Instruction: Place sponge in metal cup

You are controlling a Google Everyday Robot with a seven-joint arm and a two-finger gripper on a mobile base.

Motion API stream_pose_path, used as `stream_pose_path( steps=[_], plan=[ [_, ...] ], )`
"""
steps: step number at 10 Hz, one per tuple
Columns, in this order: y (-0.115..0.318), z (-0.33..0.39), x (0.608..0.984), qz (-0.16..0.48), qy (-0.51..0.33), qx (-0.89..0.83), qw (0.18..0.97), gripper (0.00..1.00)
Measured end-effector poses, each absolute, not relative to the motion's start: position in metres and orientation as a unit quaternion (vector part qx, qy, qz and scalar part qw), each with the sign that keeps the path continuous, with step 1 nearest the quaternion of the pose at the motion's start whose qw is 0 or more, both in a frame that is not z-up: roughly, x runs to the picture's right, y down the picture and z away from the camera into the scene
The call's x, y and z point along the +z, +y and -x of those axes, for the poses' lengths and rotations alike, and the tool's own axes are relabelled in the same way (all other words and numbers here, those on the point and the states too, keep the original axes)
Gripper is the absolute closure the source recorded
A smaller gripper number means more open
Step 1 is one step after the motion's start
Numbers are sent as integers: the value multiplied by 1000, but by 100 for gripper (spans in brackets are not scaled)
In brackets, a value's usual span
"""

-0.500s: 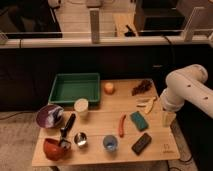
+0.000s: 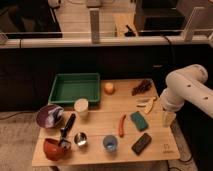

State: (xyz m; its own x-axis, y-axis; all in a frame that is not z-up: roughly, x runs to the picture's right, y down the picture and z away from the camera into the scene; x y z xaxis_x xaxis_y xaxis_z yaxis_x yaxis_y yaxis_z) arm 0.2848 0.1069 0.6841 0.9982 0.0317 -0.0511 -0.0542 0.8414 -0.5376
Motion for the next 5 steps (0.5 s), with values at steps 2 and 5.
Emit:
stream_pose_path(
  steps=[2,5],
  plan=[
    [107,-285,684,281,20,22,959,20],
    [106,-282,687,280,24,11,960,20]
  ],
)
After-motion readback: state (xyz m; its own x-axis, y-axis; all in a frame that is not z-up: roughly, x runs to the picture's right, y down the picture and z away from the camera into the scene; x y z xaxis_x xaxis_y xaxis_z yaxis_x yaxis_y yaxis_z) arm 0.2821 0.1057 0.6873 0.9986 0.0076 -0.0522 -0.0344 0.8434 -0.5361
